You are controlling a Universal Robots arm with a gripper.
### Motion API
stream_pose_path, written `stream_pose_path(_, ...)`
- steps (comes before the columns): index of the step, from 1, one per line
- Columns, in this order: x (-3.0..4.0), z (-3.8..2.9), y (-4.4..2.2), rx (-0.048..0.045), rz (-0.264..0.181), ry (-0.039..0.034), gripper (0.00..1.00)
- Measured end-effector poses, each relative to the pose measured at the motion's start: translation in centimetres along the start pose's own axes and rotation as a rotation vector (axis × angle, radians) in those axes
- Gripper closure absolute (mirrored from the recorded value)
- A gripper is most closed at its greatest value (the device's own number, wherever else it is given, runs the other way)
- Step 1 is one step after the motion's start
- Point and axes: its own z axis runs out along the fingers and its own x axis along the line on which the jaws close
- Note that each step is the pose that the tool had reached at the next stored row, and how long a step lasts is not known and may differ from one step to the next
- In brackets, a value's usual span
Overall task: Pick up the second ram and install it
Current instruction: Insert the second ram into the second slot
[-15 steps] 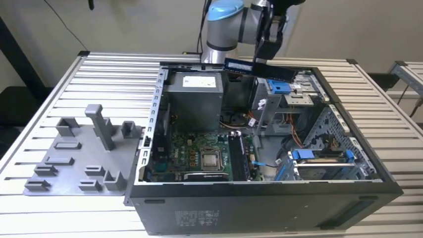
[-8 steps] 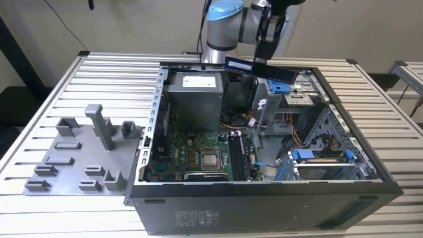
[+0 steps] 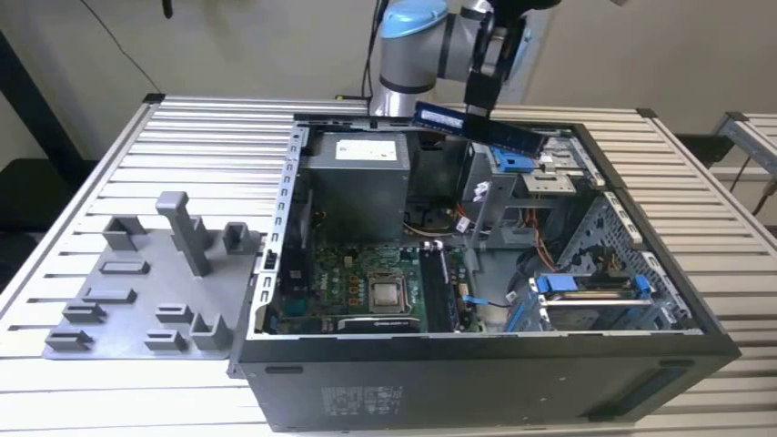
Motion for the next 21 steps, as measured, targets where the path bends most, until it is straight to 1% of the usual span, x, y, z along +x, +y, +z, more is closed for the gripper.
stream_pose_path(21, 0.0, 0.01, 0.0, 0.0057, 0.26, -0.0074, 0.86)
